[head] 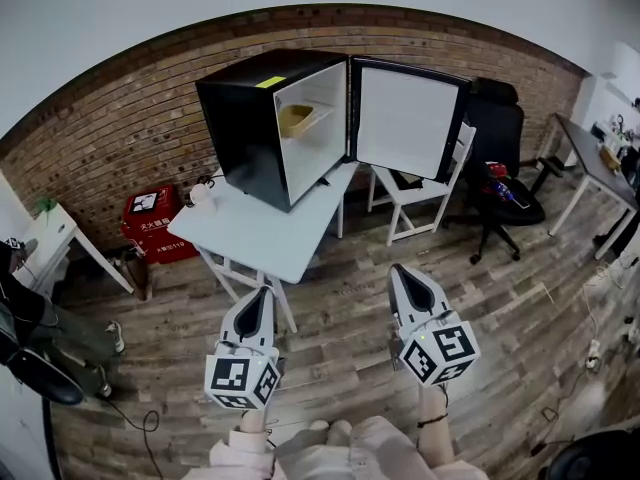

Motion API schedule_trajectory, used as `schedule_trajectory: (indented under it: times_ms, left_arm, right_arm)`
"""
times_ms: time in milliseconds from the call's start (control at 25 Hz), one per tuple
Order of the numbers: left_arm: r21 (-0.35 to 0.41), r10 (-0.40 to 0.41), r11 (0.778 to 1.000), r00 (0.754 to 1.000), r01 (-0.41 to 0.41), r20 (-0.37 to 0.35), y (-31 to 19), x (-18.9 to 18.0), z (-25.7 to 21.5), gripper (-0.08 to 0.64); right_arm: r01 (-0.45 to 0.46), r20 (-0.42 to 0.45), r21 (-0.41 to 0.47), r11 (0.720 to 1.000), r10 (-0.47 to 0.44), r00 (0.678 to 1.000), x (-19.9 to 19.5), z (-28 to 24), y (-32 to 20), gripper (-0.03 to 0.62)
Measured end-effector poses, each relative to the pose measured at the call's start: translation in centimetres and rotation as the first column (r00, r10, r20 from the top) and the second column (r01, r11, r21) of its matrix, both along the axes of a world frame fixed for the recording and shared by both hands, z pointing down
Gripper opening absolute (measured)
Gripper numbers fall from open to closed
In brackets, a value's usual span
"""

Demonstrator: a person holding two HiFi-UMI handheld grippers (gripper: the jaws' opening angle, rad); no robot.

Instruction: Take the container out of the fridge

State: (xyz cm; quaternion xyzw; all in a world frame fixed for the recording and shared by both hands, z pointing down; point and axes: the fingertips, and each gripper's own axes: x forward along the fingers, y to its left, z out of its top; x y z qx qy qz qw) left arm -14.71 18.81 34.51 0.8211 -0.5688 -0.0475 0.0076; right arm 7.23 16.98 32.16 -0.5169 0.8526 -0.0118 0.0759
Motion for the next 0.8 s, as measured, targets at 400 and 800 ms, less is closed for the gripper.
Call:
schedule_trajectory:
  times_ms: [400, 800]
  left_arm:
    - [-0.028, 0.008, 1.000, 1.000, -0.008, -0.015, -0.6, 2.5, 1.2, -0.008]
    - [-0.053, 0.032, 0.998, 0.999, -0.033, -0.018, -4.1, 4.1, 2.5, -0.008]
  right_arm:
    - [0.039, 0.016, -0.040, 0.998, -0.039, 0.999, 1.1, 1.3, -1.1, 0.129]
    - [0.023, 0.015, -0.049, 0.999, -0.022, 1.000, 2.1, 2.3, -4.6, 0.186]
